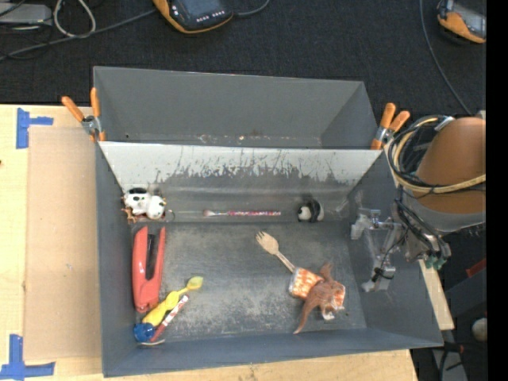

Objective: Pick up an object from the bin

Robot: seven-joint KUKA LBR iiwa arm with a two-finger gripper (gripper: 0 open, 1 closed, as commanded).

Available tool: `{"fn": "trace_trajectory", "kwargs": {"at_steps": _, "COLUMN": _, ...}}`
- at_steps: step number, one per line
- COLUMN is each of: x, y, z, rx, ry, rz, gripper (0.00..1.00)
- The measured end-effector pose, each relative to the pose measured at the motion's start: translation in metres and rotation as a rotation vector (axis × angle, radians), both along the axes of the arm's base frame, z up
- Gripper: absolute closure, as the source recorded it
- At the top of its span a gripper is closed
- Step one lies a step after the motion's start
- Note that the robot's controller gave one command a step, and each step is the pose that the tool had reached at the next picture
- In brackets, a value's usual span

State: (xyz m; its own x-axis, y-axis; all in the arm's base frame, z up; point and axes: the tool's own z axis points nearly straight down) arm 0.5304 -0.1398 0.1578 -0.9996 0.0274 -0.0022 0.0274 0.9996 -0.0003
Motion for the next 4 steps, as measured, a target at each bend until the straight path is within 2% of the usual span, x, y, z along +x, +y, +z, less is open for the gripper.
{"fn": "trace_trajectory", "kwargs": {"at_steps": 1, "x": 0.021, "y": 0.012, "z": -0.074, "rx": -0.003, "ry": -0.011, "rz": 0.015, "gripper": 0.00}}
{"fn": "trace_trajectory", "kwargs": {"at_steps": 2, "x": -0.030, "y": 0.016, "z": -0.088, "rx": 0.001, "ry": -0.002, "rz": -0.133, "gripper": 0.00}}
{"fn": "trace_trajectory", "kwargs": {"at_steps": 3, "x": -0.042, "y": 0.049, "z": -0.088, "rx": -0.002, "ry": -0.006, "rz": -0.024, "gripper": 0.00}}
{"fn": "trace_trajectory", "kwargs": {"at_steps": 4, "x": -0.057, "y": 0.083, "z": -0.086, "rx": -0.002, "ry": -0.002, "rz": -0.023, "gripper": 1.00}}
